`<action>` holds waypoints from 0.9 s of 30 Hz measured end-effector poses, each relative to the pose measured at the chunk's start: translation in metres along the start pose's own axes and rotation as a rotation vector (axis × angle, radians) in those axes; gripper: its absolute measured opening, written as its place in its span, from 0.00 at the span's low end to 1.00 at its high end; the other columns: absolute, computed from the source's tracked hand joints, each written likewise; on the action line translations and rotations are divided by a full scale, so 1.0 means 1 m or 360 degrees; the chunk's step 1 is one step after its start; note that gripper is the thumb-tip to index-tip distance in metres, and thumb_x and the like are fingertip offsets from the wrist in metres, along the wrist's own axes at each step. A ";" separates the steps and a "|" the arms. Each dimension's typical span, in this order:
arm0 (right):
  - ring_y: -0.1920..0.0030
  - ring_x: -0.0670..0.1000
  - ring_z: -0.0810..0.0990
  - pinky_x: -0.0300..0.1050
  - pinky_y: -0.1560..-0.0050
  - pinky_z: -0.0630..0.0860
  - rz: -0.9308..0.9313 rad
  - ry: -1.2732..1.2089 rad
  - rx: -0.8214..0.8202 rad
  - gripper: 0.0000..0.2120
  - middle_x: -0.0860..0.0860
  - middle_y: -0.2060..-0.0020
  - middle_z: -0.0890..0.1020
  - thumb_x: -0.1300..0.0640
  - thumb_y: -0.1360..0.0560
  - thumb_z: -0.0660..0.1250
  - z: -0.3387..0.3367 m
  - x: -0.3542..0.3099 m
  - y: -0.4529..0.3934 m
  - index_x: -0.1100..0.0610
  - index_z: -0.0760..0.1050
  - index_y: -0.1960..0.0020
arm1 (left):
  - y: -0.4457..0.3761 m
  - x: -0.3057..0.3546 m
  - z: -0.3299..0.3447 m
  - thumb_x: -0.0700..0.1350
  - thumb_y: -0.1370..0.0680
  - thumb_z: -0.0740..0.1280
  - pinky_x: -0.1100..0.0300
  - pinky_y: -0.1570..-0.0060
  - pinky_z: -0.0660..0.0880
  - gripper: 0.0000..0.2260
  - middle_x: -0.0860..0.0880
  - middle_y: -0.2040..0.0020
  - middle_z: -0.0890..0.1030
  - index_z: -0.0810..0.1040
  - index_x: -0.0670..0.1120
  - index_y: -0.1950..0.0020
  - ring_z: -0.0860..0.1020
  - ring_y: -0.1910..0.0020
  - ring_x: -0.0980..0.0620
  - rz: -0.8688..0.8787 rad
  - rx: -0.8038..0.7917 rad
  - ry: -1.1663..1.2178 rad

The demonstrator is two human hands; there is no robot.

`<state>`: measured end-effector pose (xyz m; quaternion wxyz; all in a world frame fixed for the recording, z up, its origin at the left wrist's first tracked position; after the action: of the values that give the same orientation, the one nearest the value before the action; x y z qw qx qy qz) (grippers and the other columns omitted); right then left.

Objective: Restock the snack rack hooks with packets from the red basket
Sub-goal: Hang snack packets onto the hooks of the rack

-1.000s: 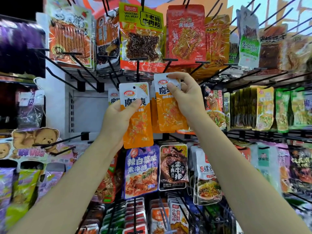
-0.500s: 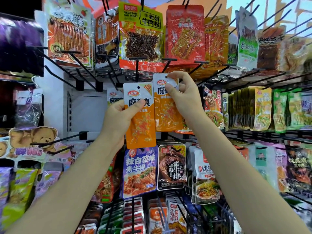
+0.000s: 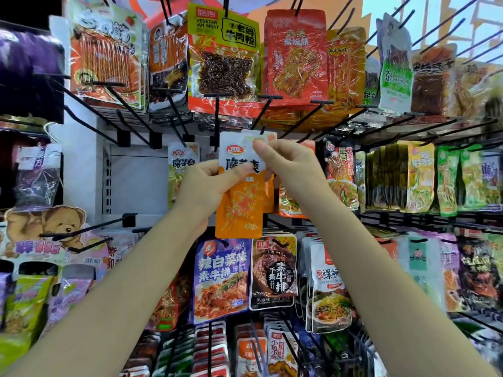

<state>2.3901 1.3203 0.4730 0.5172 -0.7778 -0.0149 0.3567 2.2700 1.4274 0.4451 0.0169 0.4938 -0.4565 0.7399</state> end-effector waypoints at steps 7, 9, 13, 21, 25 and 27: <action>0.63 0.56 0.79 0.49 0.63 0.75 0.0124 -0.0124 0.0202 0.18 0.55 0.64 0.82 0.48 0.18 0.64 -0.003 0.003 -0.030 0.62 0.80 0.54 | -0.022 -0.001 -0.002 0.60 0.24 0.70 0.50 0.30 0.68 0.35 0.47 0.24 0.66 0.62 0.50 0.21 0.66 0.25 0.47 0.1226 0.0083 -0.1552; 0.69 0.53 0.66 0.46 0.66 0.64 0.0112 -0.0036 0.0236 0.23 0.54 0.71 0.69 0.47 0.18 0.63 -0.001 0.003 -0.035 0.61 0.71 0.65 | -0.029 -0.003 -0.004 0.64 0.21 0.62 0.43 0.25 0.60 0.35 0.47 0.18 0.58 0.60 0.50 0.19 0.57 0.20 0.44 0.1295 -0.0047 -0.1864; 0.74 0.44 0.59 0.37 0.73 0.58 0.0094 -0.0082 0.0272 0.23 0.45 0.75 0.61 0.50 0.18 0.63 0.004 0.003 -0.040 0.52 0.62 0.69 | -0.034 -0.008 -0.004 0.67 0.21 0.53 0.44 0.23 0.54 0.35 0.52 0.16 0.50 0.53 0.54 0.17 0.50 0.18 0.49 0.1109 -0.0174 -0.2004; 0.69 0.51 0.64 0.46 0.65 0.63 0.0069 -0.0203 0.0380 0.19 0.54 0.71 0.66 0.51 0.18 0.64 0.007 0.008 -0.045 0.57 0.68 0.66 | -0.030 -0.004 0.000 0.62 0.18 0.59 0.47 0.25 0.61 0.34 0.57 0.17 0.43 0.49 0.55 0.17 0.50 0.18 0.53 0.1011 -0.0221 -0.1938; 0.75 0.47 0.62 0.45 0.69 0.62 0.0052 0.0005 0.0418 0.23 0.48 0.77 0.65 0.53 0.19 0.65 0.009 0.018 -0.047 0.58 0.66 0.70 | -0.031 -0.010 0.001 0.60 0.18 0.60 0.51 0.39 0.74 0.35 0.59 0.18 0.39 0.47 0.54 0.16 0.59 0.21 0.52 0.0930 -0.0247 -0.1966; 0.70 0.51 0.72 0.48 0.68 0.70 -0.0087 0.0325 0.0405 0.15 0.53 0.70 0.77 0.53 0.20 0.67 0.007 0.023 -0.046 0.62 0.77 0.60 | -0.034 -0.016 0.000 0.59 0.18 0.61 0.51 0.36 0.72 0.35 0.57 0.17 0.40 0.48 0.52 0.16 0.57 0.20 0.51 0.0921 -0.0265 -0.1978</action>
<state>2.4195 1.3562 0.4964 0.6199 -0.7375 0.0619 0.2606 2.2940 1.4541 0.4559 -0.4081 0.6818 -0.5502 0.2567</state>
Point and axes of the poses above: each hand's wrist, its own y-axis away from the middle knuckle, its own z-axis out of the palm, x = y × z, the point moved 1 cm from there along -y, towards the middle knuckle
